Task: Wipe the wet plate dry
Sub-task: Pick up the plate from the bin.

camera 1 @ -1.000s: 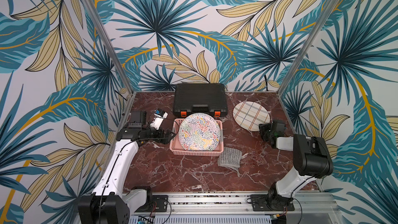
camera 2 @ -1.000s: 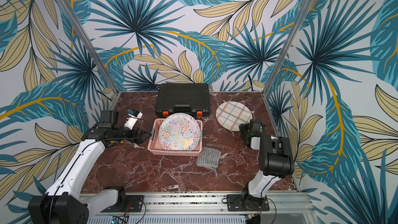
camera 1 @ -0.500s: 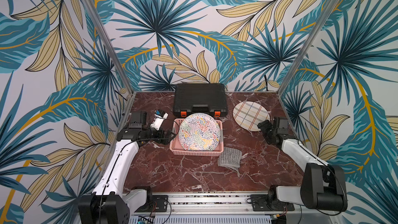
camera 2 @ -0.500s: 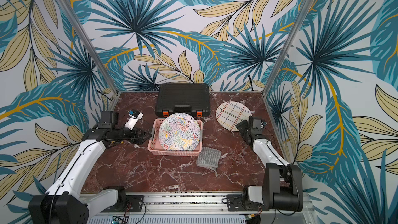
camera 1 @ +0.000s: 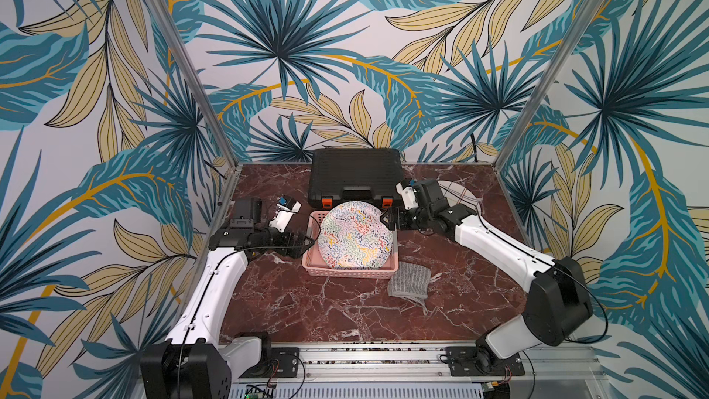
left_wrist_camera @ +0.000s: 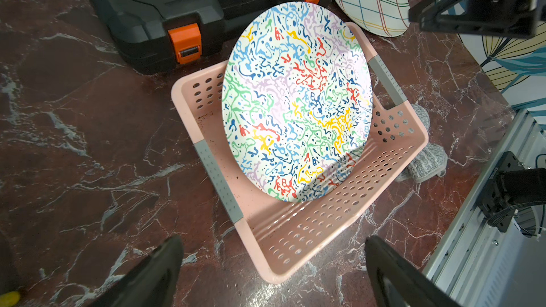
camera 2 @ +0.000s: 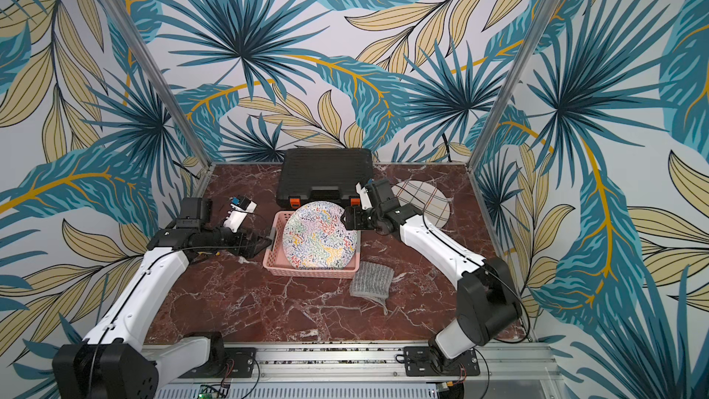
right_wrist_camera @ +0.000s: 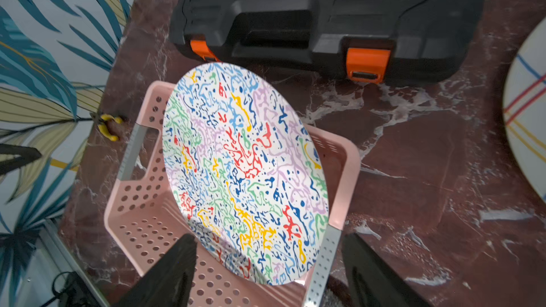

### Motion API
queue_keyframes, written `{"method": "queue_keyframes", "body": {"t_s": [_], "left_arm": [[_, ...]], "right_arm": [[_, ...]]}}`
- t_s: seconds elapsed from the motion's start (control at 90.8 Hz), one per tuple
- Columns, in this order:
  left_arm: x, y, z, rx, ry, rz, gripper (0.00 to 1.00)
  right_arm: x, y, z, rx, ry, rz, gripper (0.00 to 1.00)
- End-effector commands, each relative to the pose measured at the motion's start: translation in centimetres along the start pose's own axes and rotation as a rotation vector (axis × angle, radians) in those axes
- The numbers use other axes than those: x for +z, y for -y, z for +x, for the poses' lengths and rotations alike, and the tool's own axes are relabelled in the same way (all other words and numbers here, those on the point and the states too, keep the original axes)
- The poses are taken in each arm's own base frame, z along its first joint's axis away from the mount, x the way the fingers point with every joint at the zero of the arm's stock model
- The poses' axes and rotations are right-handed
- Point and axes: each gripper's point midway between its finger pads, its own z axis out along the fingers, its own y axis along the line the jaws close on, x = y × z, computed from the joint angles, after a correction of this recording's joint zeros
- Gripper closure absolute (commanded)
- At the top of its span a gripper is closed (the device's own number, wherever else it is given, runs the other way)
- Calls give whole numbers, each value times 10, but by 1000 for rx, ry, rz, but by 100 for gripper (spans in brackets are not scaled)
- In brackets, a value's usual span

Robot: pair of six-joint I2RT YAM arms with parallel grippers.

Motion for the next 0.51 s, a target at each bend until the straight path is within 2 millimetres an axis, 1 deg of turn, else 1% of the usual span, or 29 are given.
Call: {"method": "queue_keyframes", "body": {"t_s": [0.0, 0.22, 0.496], "left_arm": [[4, -1, 6, -7, -11, 16, 0], [4, -1, 6, -7, -13, 18, 0], [4, -1, 6, -9, -12, 20, 0]], "right_arm": [[15, 3, 15, -118, -119, 35, 19], [42, 14, 17, -184, -200, 89, 19], [68, 14, 21, -196, -250, 63, 20]]}}
